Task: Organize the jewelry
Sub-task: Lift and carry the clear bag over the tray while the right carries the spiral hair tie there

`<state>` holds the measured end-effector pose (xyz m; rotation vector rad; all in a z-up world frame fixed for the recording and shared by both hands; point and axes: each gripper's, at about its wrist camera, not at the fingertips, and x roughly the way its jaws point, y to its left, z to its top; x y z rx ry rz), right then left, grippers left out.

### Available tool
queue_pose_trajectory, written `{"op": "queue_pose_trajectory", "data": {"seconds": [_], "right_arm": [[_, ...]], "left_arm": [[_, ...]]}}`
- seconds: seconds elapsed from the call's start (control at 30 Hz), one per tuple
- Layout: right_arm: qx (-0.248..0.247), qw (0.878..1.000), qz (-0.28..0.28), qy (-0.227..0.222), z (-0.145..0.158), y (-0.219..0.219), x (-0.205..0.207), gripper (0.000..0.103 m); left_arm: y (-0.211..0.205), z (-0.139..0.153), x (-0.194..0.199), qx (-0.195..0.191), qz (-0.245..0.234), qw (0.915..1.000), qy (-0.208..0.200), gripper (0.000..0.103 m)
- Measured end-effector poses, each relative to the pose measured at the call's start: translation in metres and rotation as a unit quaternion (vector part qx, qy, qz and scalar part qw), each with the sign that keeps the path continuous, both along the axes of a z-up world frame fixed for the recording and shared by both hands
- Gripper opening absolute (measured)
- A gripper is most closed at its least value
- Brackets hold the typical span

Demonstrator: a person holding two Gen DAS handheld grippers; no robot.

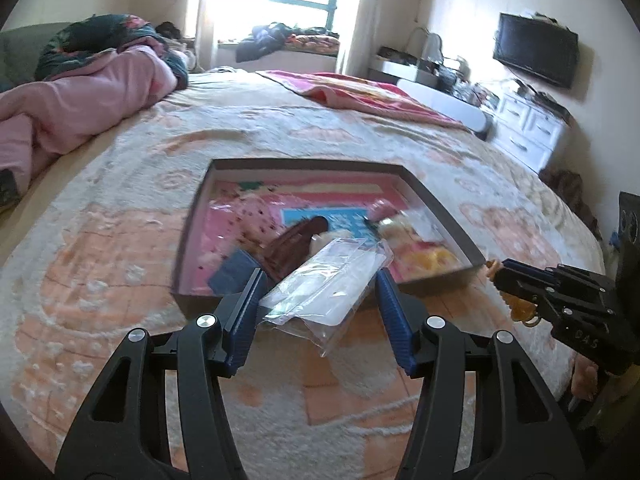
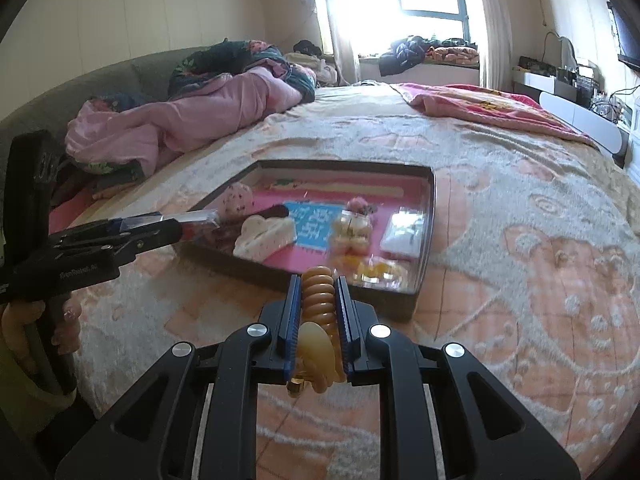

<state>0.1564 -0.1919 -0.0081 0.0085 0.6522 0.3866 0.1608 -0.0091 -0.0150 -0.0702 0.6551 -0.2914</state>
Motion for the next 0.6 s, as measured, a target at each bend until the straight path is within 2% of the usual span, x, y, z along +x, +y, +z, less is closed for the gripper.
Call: {"op": "queue_pose_trajectory", "data": {"seconds": [0.23,0.6], "right_arm": [[0.003,1.0,-0.007,-0.015,0.009,0.0,0.023,0.017],[0.002,1.0,-0.016,-0.022,0.013,-0.001,0.06,0.017]], "left_arm": [[0.009,0.005,0.011,-0.002,0.023,0.9997,-0.012,0.047],[0.013,-0.001,0.038,-0.006,0.035,0.9994,-0.004,0.047]]}}
